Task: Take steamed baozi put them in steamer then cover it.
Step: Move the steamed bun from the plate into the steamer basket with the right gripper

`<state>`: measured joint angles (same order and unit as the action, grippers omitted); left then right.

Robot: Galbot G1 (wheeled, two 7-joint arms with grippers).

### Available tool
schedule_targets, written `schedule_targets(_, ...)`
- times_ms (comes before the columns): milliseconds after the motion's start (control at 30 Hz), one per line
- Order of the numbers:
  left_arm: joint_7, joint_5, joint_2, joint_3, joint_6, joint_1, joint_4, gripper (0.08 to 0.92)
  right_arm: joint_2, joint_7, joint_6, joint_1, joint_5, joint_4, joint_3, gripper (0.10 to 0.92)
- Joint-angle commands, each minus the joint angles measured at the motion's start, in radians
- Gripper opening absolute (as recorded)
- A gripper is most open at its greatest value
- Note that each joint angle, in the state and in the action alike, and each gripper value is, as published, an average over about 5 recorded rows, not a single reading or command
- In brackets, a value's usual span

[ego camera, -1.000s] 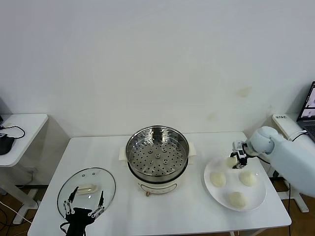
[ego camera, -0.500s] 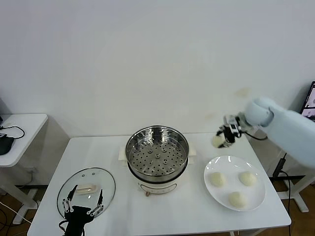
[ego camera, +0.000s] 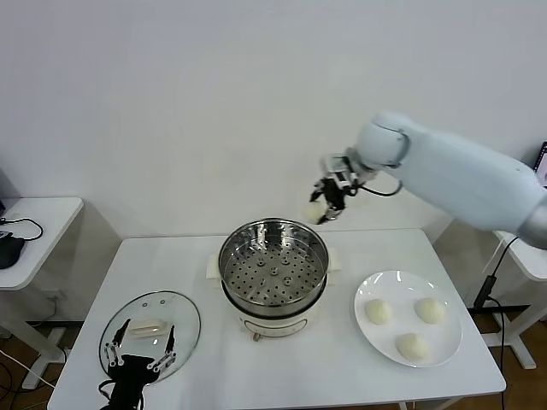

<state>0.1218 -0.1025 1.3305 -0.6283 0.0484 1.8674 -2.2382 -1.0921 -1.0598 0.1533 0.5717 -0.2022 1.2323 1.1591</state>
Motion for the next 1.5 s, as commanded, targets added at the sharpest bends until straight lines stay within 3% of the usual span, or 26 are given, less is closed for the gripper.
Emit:
schedule_targets(33, 0.001, 0.000, 0.002, -0.002, -0.002, 0.002, 0.000, 0.823, -0.138, 0.020, -0.122, 0.038, 0.029, -0.025, 0.087, 0.569)
schedule_targets(567, 0.004, 0.007, 0.015, -0.018, -0.004, -0.008, 0.017, 0.823, -0.225, 0.189, -0.539, -0.099, 0.360, -0.211, 0.127, 0.574)
schedule_targets(1067, 0.004, 0.007, 0.016, -0.014, -0.003, -0.011, 0.026, 0.823, -0.239, 0.231, -0.641, -0.151, 0.430, -0.283, 0.115, 0.586)
schedule_targets(1400, 0.008, 0.005, 0.023, -0.011, -0.004, 0.000, 0.011, 0.823, -0.239, 0.240, -0.661, -0.149, 0.440, -0.289, 0.106, 0.801)
schedule_targets(1500, 0.008, 0.004, 0.023, -0.012, -0.004, 0.005, 0.003, 0.823, -0.223, 0.219, -0.633, -0.119, 0.384, -0.255, 0.103, 0.820)
